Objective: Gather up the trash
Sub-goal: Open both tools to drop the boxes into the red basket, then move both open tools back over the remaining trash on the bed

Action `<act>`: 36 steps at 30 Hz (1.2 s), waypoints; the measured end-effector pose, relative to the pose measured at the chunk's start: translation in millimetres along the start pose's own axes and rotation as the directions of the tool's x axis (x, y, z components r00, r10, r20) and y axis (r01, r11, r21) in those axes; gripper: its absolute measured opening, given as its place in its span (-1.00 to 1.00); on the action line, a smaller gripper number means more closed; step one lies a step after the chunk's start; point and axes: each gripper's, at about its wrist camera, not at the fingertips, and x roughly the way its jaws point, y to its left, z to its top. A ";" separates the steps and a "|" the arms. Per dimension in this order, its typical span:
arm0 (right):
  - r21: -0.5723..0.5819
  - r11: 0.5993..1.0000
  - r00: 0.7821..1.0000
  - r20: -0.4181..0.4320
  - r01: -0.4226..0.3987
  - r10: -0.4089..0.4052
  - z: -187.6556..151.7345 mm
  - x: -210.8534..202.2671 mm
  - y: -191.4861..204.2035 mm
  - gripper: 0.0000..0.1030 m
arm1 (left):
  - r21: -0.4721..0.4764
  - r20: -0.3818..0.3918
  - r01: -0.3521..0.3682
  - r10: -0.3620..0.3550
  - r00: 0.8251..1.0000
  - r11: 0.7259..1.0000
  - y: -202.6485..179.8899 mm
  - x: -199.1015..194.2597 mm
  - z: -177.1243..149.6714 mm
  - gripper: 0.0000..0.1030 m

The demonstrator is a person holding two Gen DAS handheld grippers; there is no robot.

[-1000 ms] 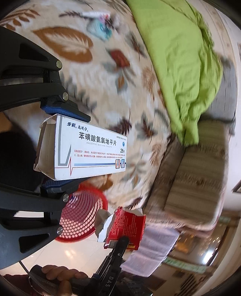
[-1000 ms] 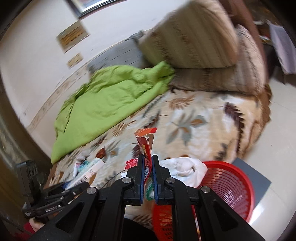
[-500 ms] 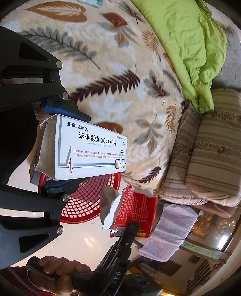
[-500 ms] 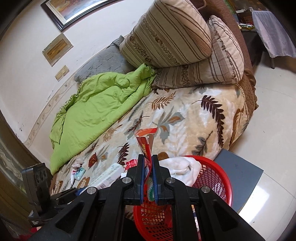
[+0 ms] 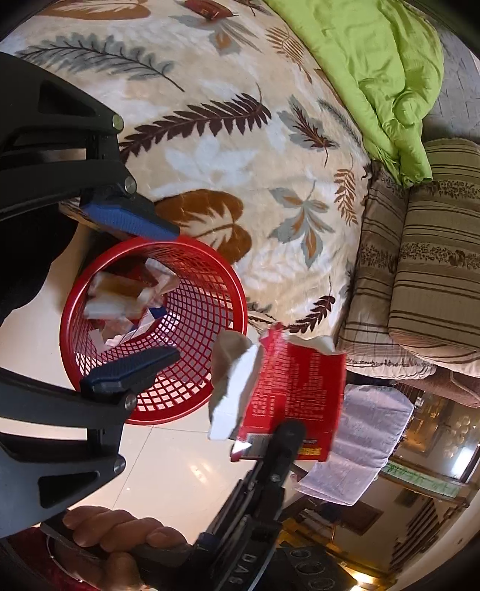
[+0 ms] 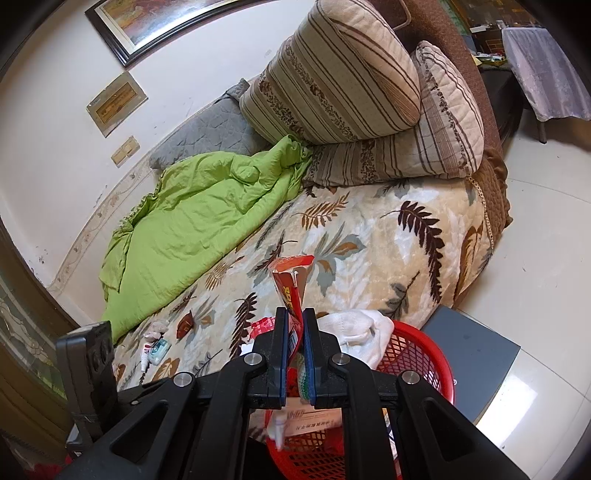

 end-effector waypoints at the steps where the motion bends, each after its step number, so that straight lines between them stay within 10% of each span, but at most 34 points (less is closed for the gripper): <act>1: 0.008 1.000 1.000 -0.005 -0.002 0.002 -1.6 1.0 -2.7 -0.82 | -0.005 0.005 0.000 0.000 1.000 1.000 1.8 -1.7 -0.3 0.25; 11: 0.015 1.000 0.998 -0.067 0.007 -0.006 -7.9 24.7 0.6 -0.52 | -0.111 0.030 -0.071 0.075 0.997 0.991 53.6 -34.2 -15.1 0.26; 23: -0.164 0.977 0.978 -0.177 -0.139 0.110 -34.7 78.7 103.2 0.14 | -0.231 0.062 -0.262 0.283 0.957 0.937 129.6 -94.2 -61.8 0.29; 36: -0.322 0.900 0.918 -0.356 -0.294 0.173 -82.0 150.1 215.3 0.21 | -0.495 0.042 -0.371 0.448 0.893 0.786 241.0 -164.5 -122.1 0.30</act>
